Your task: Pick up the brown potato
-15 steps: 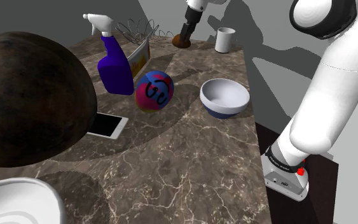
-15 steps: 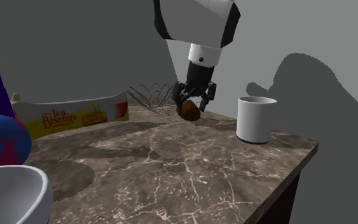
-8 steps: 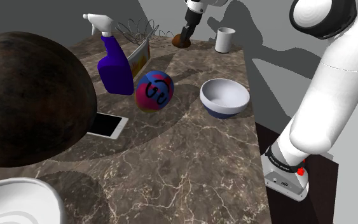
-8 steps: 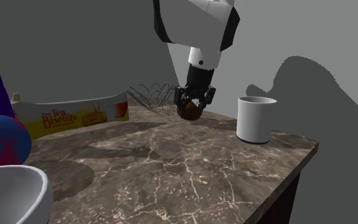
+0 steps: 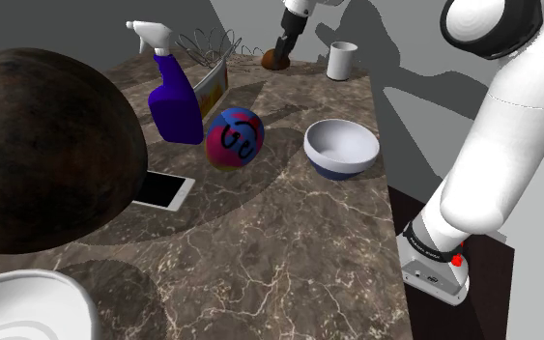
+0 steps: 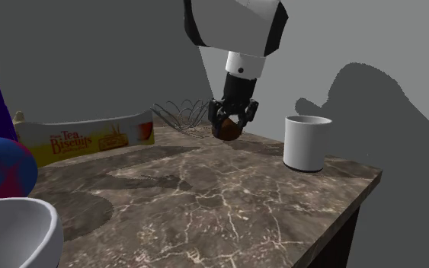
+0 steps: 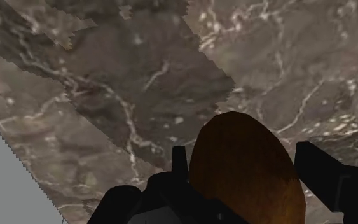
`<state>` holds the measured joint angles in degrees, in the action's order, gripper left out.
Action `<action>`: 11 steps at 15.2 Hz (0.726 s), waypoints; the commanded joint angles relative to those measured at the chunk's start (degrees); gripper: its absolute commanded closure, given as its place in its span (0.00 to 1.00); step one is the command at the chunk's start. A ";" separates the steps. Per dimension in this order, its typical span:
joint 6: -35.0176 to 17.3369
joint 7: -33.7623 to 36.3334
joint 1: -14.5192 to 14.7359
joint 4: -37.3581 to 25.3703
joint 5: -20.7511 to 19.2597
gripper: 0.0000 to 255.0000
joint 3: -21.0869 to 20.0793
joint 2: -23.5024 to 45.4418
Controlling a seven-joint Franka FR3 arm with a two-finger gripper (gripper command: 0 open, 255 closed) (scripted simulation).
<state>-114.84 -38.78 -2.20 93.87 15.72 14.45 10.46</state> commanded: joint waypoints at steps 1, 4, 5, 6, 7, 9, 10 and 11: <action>1.56 0.31 -0.08 -1.59 -0.14 1.00 0.06 0.03; 3.81 0.79 -0.18 -3.93 -0.33 1.00 0.14 0.06; 4.58 0.95 -0.22 -4.74 -0.39 1.00 0.16 0.10; 5.35 1.10 -0.26 -5.58 -0.43 1.00 0.18 0.15; 6.12 1.25 -0.31 -6.44 -0.47 1.00 0.21 0.23; 7.70 1.55 -0.41 -8.22 -0.52 1.00 0.25 0.41; 8.50 1.69 -0.46 -9.14 -0.53 1.00 0.28 0.53; 9.31 1.84 -0.52 -10.09 -0.54 1.00 0.30 0.67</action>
<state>-106.36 -37.16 -2.70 84.81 15.20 14.75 10.92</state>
